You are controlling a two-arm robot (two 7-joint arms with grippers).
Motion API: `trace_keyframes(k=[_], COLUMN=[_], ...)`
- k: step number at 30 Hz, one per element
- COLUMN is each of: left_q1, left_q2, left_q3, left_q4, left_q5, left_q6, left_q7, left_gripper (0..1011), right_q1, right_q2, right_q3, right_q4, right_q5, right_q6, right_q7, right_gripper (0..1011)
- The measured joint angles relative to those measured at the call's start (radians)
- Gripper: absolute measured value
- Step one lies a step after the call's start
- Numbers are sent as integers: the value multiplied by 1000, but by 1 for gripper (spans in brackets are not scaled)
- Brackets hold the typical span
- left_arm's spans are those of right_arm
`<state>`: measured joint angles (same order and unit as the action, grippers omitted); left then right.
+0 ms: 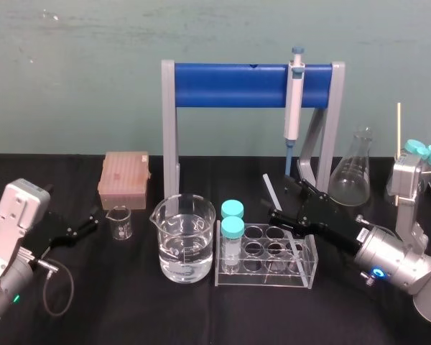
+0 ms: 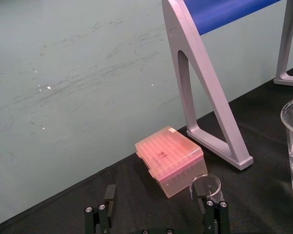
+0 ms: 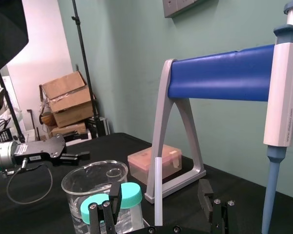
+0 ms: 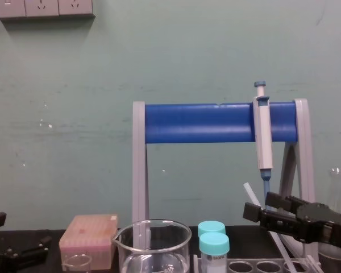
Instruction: Pick up the stirring rod with one hand, then place it down.
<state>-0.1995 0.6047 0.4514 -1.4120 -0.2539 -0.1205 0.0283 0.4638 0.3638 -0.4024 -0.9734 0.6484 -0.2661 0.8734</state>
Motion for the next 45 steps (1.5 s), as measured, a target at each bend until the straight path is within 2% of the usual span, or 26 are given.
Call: trace_keyframes(k=[6,9,10,13,15,16,20,21,22,23,27,32,45], left_q1=[0,0,0,0,0,0,0,0,0,0,0,0,0], left_q2=[0,0,0,0,0,0,0,0,0,0,0,0,0], left_q3=[0,0,0,0,0,0,0,0,0,0,0,0,0], left_q4=[0,0,0,0,0,0,0,0,0,0,0,0,0], left_q5=[0,0,0,0,0,0,0,0,0,0,0,0,0], left_q6=[0,0,0,0,0,0,0,0,0,0,0,0,0], left_q7=[0,0,0,0,0,0,0,0,0,0,0,0,0], left_gripper=[1000,1000,1000,1000,1000,1000,1000,1000,1000,1000,1000,1000,1000], right_q1=[-21,-47,-62,-82,-103,-115,-134,-144,-148,-158,-179,-185,-185], right_q2=[10,15,17,19,22,22,24,24,24,24,23,20,20], right_q3=[19,42,55,74,93,106,132,146,152,164,189,203,199], right_q4=[-58,-111,-140,-177,-210,-227,-247,-253,-255,-258,-263,-262,-261], right_q5=[-9,-28,-46,-79,-113,-130,-143,-143,-141,-138,-130,-121,-122], right_q6=[-21,-56,-74,-92,-92,-81,-20,25,44,94,188,229,222], right_q7=[-48,-106,-148,-213,-285,-328,-407,-444,-458,-494,-553,-561,-560], right_gripper=[1003,1003,1003,1003,1003,1003,1003,1003,1003,1003,1003,1003,1003])
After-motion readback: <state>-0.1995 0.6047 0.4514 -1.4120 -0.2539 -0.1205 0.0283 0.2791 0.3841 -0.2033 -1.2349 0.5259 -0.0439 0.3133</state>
